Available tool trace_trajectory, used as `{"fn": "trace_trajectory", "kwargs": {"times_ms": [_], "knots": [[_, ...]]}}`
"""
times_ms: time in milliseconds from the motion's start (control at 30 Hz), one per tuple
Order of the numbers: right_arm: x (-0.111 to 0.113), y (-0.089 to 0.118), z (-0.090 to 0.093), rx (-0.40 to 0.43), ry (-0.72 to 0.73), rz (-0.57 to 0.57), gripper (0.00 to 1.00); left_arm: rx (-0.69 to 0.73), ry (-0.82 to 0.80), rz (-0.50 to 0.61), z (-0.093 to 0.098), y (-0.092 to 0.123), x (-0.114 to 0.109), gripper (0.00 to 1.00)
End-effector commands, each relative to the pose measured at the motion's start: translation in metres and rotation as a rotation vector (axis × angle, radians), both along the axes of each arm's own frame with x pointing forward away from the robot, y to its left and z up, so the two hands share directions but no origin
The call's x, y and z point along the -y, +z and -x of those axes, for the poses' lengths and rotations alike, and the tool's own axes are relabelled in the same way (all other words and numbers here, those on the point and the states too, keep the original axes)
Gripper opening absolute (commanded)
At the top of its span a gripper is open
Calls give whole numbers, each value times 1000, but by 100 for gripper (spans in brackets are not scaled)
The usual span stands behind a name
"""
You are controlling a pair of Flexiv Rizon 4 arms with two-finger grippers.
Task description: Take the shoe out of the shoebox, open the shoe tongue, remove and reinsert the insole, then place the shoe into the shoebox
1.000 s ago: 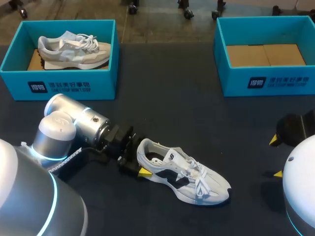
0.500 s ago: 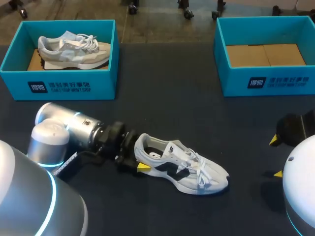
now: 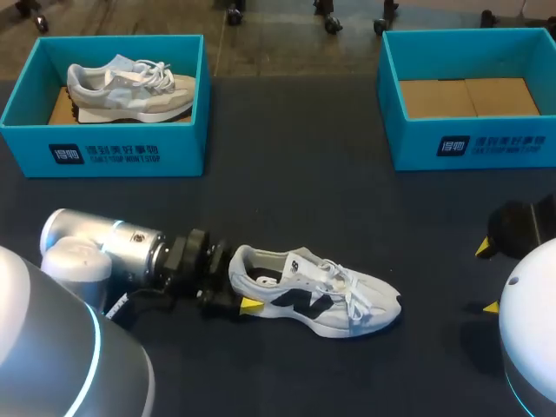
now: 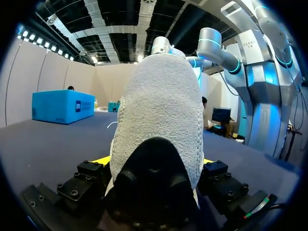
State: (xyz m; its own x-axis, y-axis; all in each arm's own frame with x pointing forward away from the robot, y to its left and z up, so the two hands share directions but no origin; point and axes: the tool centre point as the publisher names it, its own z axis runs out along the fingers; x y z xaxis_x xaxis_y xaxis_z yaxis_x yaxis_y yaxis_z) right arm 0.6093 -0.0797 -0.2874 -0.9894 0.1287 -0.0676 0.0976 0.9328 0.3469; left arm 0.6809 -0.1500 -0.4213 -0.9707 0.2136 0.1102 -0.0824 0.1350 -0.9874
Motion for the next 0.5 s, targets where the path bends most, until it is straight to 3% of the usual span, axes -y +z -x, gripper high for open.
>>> {"fn": "trace_trajectory", "kwargs": {"times_ms": [33, 500], "knots": [[0, 0, 2, 3, -1, 3, 100, 5, 46, -21, 7, -1, 0, 0], [0, 0, 2, 3, -1, 3, 100, 10, 49, -18, 9, -3, 3, 0]]}}
